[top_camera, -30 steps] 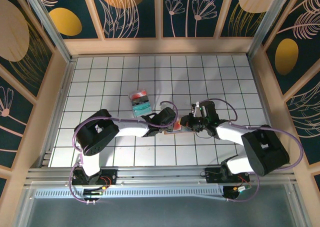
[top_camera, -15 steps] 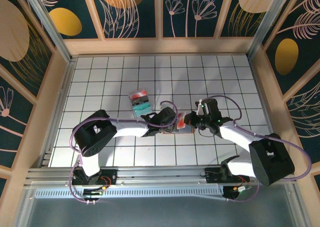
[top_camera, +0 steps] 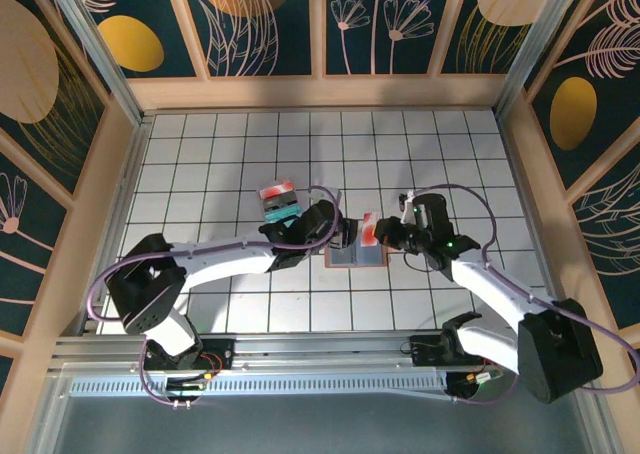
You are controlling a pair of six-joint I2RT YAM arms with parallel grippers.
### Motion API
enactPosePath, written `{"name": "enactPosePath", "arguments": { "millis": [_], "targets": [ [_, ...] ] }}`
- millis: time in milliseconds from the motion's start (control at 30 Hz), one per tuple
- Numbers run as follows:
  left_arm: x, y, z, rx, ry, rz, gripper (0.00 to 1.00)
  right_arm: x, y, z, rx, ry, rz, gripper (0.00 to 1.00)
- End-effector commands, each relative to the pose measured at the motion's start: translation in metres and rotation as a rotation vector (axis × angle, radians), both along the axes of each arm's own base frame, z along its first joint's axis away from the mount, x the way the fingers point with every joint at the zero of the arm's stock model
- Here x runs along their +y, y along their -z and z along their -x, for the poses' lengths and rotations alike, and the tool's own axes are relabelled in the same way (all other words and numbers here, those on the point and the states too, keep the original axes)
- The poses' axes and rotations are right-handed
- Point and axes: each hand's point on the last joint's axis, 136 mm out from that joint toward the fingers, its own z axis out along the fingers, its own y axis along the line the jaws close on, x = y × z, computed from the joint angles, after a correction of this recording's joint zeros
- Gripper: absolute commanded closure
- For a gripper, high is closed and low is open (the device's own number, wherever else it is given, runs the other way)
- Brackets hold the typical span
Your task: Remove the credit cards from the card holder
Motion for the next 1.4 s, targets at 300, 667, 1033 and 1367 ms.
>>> {"name": "enactPosePath", "arguments": {
  "millis": [300,667,1033,1367],
  "targets": [
    [0.021,-0.088,-0.007,-0.122,0.051,0.441,0.22,0.019,-0.101,-0.001,-0.382,-0.104,-0.238,1.00],
    [0.002,-0.141,0.012,-0.215,0.278,0.547,0.38,0.035,-0.149,0.025,-0.524,-0.265,-0.412,1.00],
    [-0.012,-0.161,0.024,-0.232,0.394,0.629,0.57,0.040,-0.167,0.042,-0.580,-0.340,-0.479,1.00],
    [-0.020,-0.163,0.032,-0.225,0.463,0.647,0.89,0.041,-0.167,0.043,-0.583,-0.346,-0.486,1.00]
  ]
}}
